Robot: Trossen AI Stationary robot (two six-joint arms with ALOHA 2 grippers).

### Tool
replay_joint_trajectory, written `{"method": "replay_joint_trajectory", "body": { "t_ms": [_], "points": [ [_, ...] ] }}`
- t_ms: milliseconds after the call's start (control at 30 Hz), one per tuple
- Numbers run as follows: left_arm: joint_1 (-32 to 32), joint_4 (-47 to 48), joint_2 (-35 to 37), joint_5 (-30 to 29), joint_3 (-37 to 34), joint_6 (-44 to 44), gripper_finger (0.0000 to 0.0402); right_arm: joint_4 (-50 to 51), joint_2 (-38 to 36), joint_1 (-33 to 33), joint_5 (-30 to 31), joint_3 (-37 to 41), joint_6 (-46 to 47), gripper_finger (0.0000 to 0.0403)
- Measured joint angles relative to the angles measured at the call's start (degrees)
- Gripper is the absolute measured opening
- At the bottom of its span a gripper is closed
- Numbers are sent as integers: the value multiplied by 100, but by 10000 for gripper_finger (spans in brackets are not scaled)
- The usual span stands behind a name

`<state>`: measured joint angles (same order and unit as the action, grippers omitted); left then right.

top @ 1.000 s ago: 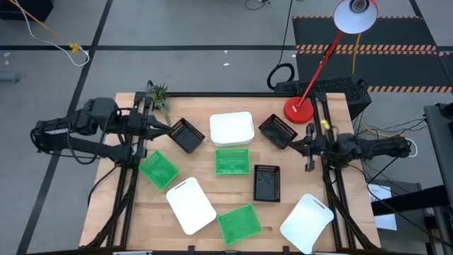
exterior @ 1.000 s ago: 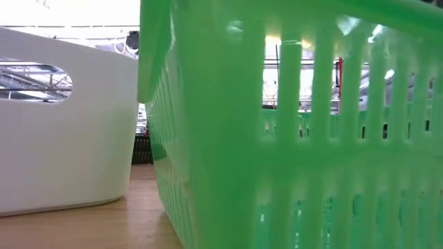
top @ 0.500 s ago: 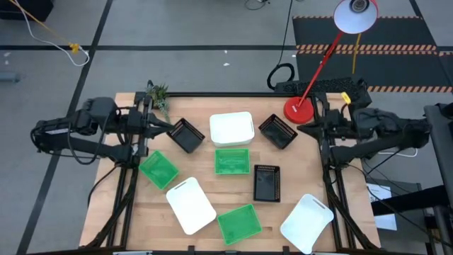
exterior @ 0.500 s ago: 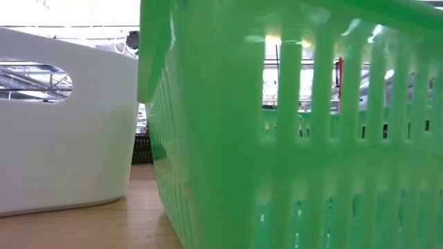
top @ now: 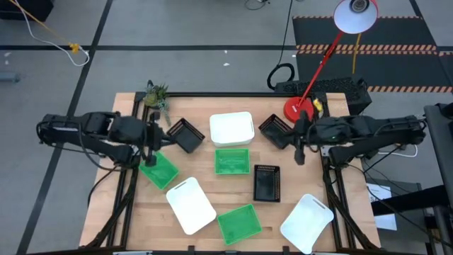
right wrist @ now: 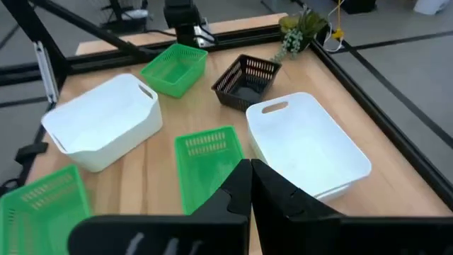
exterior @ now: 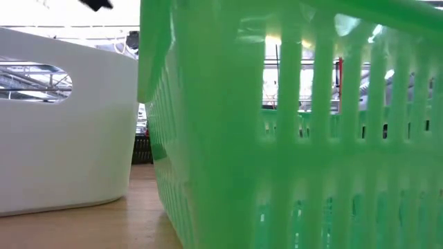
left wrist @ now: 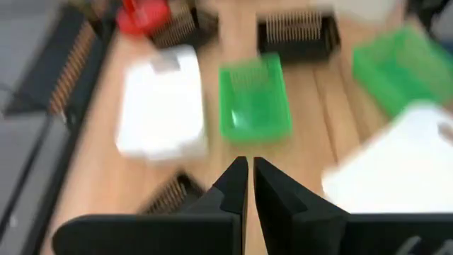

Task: Stack baskets by color
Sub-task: Stack the top left green bin on the top green bin

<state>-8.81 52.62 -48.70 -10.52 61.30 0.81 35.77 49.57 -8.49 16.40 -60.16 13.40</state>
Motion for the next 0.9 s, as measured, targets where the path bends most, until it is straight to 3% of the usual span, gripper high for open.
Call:
{"method": "replay_joint_trajectory", "body": {
  "t_ms": [167,533,900],
  "points": [
    [-326,880,-341,-7,0,-768,41,-657,92,0,0,287,-403,0],
    [-977,1621,-1143,-9,0,-1460,145,-1212,110,0,0,856,-703,0],
    [-1593,2300,-1674,299,-88,-1744,157,-1728,97,-2,-17,1408,-568,0]
  ]
}}
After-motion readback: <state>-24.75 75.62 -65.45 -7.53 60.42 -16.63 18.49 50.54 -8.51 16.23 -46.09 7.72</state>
